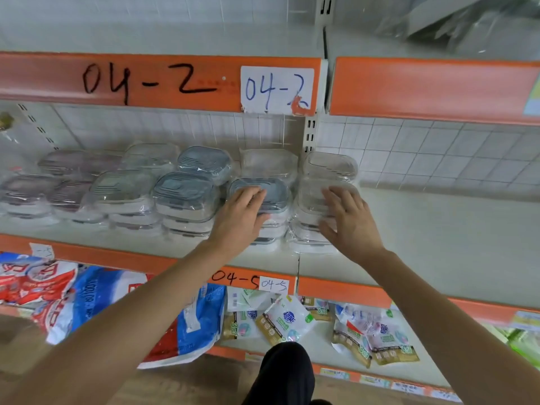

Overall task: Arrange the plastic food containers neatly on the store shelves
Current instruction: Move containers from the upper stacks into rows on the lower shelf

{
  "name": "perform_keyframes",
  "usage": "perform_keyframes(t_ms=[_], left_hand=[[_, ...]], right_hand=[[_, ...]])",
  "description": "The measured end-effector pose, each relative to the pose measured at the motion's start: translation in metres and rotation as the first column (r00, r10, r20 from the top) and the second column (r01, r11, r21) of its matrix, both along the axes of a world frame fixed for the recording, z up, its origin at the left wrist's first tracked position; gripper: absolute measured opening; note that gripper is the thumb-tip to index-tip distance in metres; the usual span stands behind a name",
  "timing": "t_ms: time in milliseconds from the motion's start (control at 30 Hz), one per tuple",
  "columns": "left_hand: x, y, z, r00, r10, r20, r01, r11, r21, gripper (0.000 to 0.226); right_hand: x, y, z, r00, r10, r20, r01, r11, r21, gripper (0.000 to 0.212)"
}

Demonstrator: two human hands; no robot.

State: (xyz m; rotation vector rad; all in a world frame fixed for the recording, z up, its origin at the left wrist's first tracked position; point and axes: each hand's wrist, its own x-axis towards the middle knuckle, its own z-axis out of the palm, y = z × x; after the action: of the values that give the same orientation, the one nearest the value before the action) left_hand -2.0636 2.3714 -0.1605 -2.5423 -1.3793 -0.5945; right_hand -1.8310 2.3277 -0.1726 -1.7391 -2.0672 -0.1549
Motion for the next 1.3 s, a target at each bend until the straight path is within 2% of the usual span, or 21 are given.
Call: perform_keyframes(t_ms=[133,233,367,500,567,667,833,967,1067,1133,1300], left_hand=[[0.003,-0.006,-0.014,0.997,-0.009,0.077,0.003,0.996,0.086,0.046],[0.003,-0.005,-0.016,0.998,-0.01,0.057,0.006,0.997,0.072,0.045],[0.003,-0.007,-0.014,1.0,0.007,-0.028,-0.006,0.999,0.039,0.047],[0.0,-0.008,0.005,0.988,0.015,-0.157,-0.041,0.986,-0.163,0.058],[-0.002,-0.01,0.02,0.979,-0.004,-0.203,-0.046,0.969,-0.242,0.061],[-0.006,-0.03,0.044,0.974,-0.046,-0.221,-0.012,0.966,-0.257,0.056],[-0.013,-0.078,0.085,0.953,-0.145,-0.266,0.05,0.942,-0.333,0.036],[-0.013,-0.108,0.127,0.945,-0.251,-0.21,0.174,0.929,-0.328,0.011],[-0.004,-0.12,0.16,0.926,-0.236,-0.296,0.139,0.939,-0.314,0.022],[0.006,-0.123,0.183,0.916,-0.203,-0.347,0.103,0.953,-0.286,0.031],[0.029,-0.124,0.243,0.902,-0.232,-0.365,0.173,0.967,-0.187,0.034]], right_hand=[[-0.011,-0.006,-0.012,0.997,-0.072,0.041,0.067,0.992,0.111,0.046],[-0.016,-0.008,-0.014,0.987,-0.127,0.098,0.117,0.988,0.102,0.044],[-0.015,-0.007,-0.005,0.973,-0.116,0.198,0.132,0.989,-0.072,0.052],[-0.011,-0.012,0.016,0.955,-0.051,0.291,0.124,0.963,-0.238,0.063],[-0.014,-0.023,0.03,0.948,0.02,0.317,0.074,0.957,-0.281,0.064],[-0.021,-0.049,0.052,0.956,0.11,0.272,-0.02,0.949,-0.315,0.06],[-0.031,-0.088,0.095,0.96,0.175,0.219,-0.074,0.912,-0.404,0.053],[-0.032,-0.115,0.138,0.935,0.276,0.223,-0.167,0.897,-0.409,0.046],[-0.022,-0.135,0.175,0.915,0.309,0.26,-0.227,0.926,-0.303,0.037],[-0.014,-0.143,0.198,0.916,0.321,0.24,-0.241,0.92,-0.309,0.03],[0.011,-0.152,0.247,0.908,0.281,0.312,-0.194,0.94,-0.281,0.034]])
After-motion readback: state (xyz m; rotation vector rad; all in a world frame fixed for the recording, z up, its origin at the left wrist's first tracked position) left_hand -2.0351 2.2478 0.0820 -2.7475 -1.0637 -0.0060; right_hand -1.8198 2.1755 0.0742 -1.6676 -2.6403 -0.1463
